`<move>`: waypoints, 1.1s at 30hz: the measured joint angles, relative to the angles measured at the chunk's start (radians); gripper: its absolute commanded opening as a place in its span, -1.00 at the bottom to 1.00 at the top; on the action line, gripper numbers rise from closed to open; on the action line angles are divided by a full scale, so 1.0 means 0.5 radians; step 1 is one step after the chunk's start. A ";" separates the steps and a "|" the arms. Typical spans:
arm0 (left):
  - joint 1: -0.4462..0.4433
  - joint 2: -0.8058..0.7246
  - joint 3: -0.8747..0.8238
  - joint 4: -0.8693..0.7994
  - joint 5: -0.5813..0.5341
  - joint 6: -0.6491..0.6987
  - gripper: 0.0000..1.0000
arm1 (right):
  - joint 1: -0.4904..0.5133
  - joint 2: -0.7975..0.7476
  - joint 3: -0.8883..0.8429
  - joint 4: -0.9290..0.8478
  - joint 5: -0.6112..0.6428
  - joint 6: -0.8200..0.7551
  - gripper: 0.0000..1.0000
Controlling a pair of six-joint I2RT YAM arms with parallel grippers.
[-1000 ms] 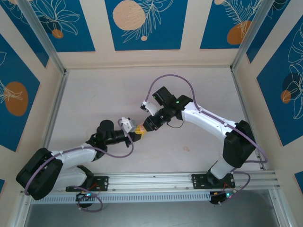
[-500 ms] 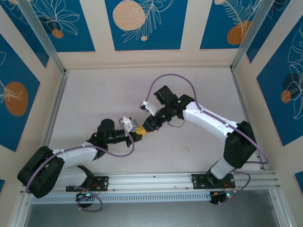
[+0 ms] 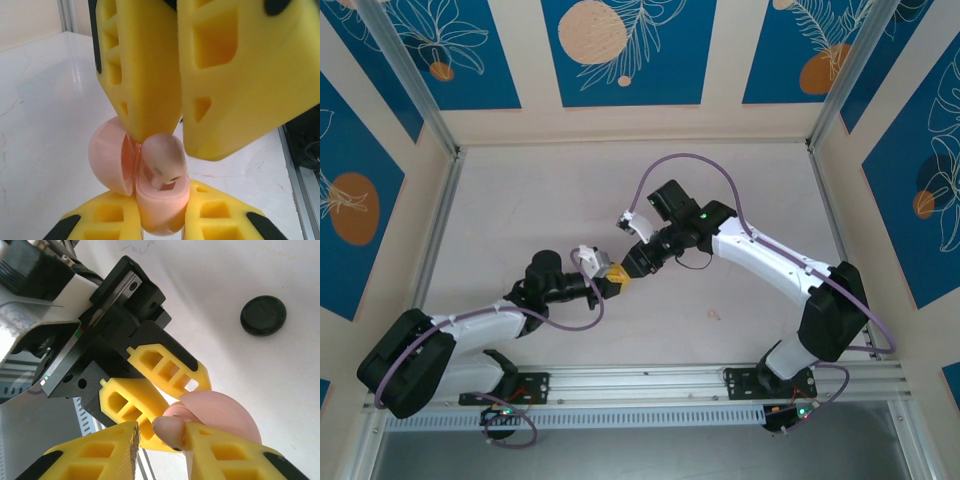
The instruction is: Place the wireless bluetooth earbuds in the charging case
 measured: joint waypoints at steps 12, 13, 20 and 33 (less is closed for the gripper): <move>0.000 -0.002 0.005 -0.008 -0.001 0.002 -0.70 | -0.005 -0.051 0.000 -0.002 0.060 0.043 -0.29; 0.000 -0.002 0.005 -0.008 -0.001 0.002 -0.70 | -0.008 -0.068 0.000 -0.003 0.063 0.047 -0.30; 0.000 -0.002 0.005 -0.008 -0.001 0.007 -0.70 | -0.029 -0.160 0.000 -0.037 0.092 0.052 -0.34; 0.000 -0.002 0.011 -0.025 -0.001 0.008 -0.70 | 0.010 -0.091 0.005 -0.085 0.114 0.102 -0.42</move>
